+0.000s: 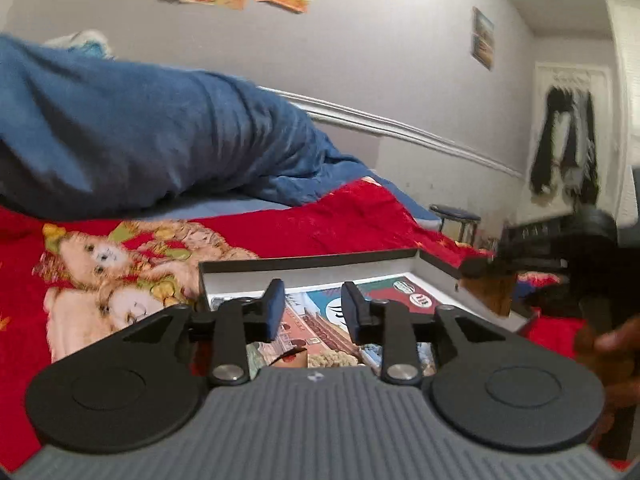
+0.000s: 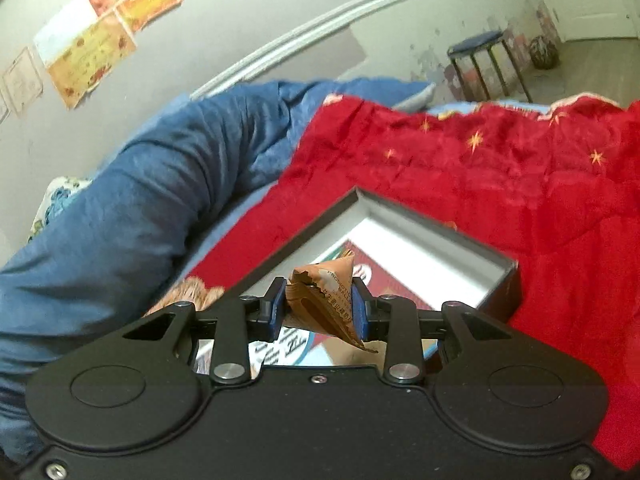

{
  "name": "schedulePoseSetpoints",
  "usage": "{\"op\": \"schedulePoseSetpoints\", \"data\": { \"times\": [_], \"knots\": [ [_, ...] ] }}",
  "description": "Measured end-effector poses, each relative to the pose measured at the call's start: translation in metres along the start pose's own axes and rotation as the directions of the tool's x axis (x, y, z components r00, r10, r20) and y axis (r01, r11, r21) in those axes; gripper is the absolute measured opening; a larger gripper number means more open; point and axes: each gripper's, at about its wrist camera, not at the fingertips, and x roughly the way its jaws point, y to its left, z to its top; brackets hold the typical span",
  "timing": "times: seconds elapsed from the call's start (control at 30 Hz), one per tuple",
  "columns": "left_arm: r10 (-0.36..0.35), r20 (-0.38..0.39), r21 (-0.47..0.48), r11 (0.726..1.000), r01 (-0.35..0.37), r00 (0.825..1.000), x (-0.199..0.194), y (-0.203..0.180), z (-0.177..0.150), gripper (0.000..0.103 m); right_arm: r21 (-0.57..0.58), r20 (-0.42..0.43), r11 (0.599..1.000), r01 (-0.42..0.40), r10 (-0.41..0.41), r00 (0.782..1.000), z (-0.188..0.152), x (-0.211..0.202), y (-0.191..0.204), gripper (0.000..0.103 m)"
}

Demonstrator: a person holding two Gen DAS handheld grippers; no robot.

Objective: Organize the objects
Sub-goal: 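Lower the brown triangle into the box and open the right gripper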

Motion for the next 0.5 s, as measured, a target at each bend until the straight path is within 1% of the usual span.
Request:
{"op": "schedulePoseSetpoints", "data": {
  "times": [0.03, 0.1, 0.17, 0.2, 0.23, 0.33, 0.4, 0.5],
  "knots": [
    [-0.008, 0.005, -0.002, 1.0, 0.008, 1.0, -0.001, -0.001, 0.001, 0.059, -0.006, -0.015, 1.0, -0.005, 0.005, 1.0, -0.001, 0.0, 0.0, 0.033],
    [-0.015, -0.006, 0.014, 1.0, 0.015, 1.0, -0.006, -0.007, -0.001, 0.063, -0.036, -0.045, 0.999, 0.0, -0.002, 0.999, -0.005, 0.0, 0.002, 0.033],
    [-0.037, -0.015, 0.017, 0.999, 0.037, 0.999, -0.009, -0.011, -0.002, 0.067, -0.066, -0.048, 0.998, 0.015, -0.019, 0.999, -0.006, 0.0, 0.005, 0.032],
    [-0.055, -0.023, 0.021, 0.998, 0.056, 0.998, -0.01, -0.015, -0.003, 0.073, -0.078, -0.043, 0.997, 0.022, -0.025, 0.999, -0.005, -0.001, 0.006, 0.033],
    [-0.073, -0.03, 0.032, 0.997, 0.074, 0.997, -0.012, -0.019, -0.004, 0.076, -0.085, -0.036, 0.996, 0.024, -0.028, 0.999, -0.003, -0.002, 0.007, 0.033],
    [-0.116, -0.013, 0.067, 0.991, 0.117, 0.993, -0.021, -0.029, -0.007, 0.078, -0.1, -0.02, 0.995, 0.029, -0.031, 0.999, 0.002, -0.004, 0.007, 0.032],
    [-0.142, -0.001, 0.081, 0.987, 0.142, 0.99, -0.029, -0.037, -0.007, 0.079, -0.101, -0.031, 0.994, 0.038, -0.042, 0.999, 0.004, -0.002, 0.005, 0.032],
    [-0.162, 0.002, 0.089, 0.983, 0.162, 0.987, -0.038, -0.045, -0.009, 0.08, -0.097, -0.061, 0.995, 0.038, -0.044, 0.997, 0.004, 0.004, 0.003, 0.032]
  ]
}}
